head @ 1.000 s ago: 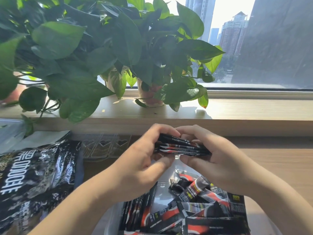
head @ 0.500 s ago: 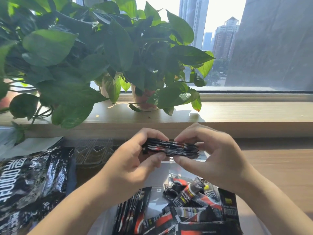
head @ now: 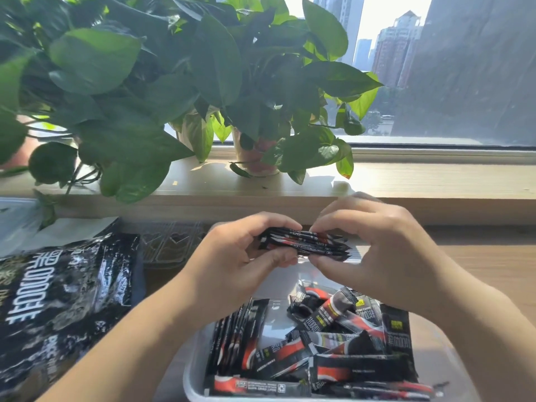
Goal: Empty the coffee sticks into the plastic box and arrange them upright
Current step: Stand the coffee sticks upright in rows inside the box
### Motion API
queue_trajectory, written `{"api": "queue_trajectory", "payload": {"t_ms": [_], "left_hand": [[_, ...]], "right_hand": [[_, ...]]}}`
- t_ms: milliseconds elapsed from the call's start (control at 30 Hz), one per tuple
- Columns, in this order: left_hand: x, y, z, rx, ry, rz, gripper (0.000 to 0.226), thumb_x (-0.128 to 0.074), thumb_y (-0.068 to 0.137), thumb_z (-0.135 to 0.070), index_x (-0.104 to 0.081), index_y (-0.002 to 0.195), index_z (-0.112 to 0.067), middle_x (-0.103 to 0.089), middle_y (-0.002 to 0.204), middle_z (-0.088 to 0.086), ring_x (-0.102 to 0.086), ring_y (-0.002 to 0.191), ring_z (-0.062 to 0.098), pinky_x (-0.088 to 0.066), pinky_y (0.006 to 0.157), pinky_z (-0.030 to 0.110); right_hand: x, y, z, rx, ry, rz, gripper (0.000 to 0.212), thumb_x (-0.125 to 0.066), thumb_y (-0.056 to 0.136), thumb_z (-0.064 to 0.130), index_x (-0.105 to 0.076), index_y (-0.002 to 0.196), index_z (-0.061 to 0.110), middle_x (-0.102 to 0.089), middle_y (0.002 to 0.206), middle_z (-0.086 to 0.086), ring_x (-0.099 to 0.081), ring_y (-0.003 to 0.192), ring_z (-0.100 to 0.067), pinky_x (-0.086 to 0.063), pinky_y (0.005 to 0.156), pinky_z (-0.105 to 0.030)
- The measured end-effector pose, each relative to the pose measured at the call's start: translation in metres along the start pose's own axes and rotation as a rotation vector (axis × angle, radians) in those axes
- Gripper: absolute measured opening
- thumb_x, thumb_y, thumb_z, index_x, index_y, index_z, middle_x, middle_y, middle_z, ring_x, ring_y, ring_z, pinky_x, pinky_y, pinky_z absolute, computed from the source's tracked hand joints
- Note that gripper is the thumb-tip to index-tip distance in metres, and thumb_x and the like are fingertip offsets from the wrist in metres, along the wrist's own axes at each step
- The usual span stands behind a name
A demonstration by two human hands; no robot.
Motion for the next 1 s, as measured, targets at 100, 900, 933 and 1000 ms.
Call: {"api": "queue_trajectory", "payload": {"t_ms": [100,900,933,1000], "left_hand": [[-0.001,0.000,-0.001,-0.045,0.046,0.022,0.030,-0.073,0.084,0.000,-0.069,0.108,-0.018,-0.077,0.090,-0.004,-0.073,0.081,0.010,-0.056,0.080,0.019],[0.004,-0.003,-0.007,-0.050,0.141,0.175,0.075,-0.082,0.080,-0.024,-0.039,0.141,-0.022,-0.059,0.131,-0.010,-0.065,0.107,0.017,-0.054,0.093,0.038],[0.010,-0.003,-0.012,-0.094,0.212,0.128,0.069,-0.078,0.082,-0.023,-0.040,0.141,-0.019,-0.056,0.131,-0.009,-0.062,0.110,0.015,-0.052,0.094,0.035],[0.029,-0.003,-0.024,-0.180,0.313,0.021,0.048,-0.063,0.082,-0.014,-0.052,0.129,-0.013,-0.058,0.121,-0.003,-0.058,0.111,0.015,-0.049,0.093,0.034]], "right_hand": [[-0.001,0.005,0.013,-0.009,-0.213,0.071,0.020,-0.068,0.075,0.035,-0.074,0.086,0.019,-0.063,0.083,0.002,-0.058,0.076,-0.022,-0.054,0.066,-0.038],[-0.003,-0.014,0.015,-0.186,-0.032,0.187,0.021,-0.064,0.072,0.041,-0.073,0.075,0.022,-0.059,0.068,0.014,-0.054,0.058,-0.010,-0.052,0.054,-0.036],[-0.003,-0.018,0.012,-0.211,-0.058,0.194,0.023,-0.062,0.071,0.044,-0.072,0.073,0.024,-0.057,0.067,0.018,-0.054,0.058,-0.008,-0.053,0.054,-0.035],[-0.002,-0.025,0.008,-0.248,-0.116,0.207,0.023,-0.059,0.070,0.047,-0.069,0.070,0.026,-0.051,0.063,0.022,-0.051,0.057,-0.002,-0.051,0.054,-0.032]]}}
Point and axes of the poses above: each hand's wrist, its own y-axis towards the middle knuckle, its own x-axis out of the back of the hand, z = x × y, the point moved 7 cm from there along y, towards the middle knuckle
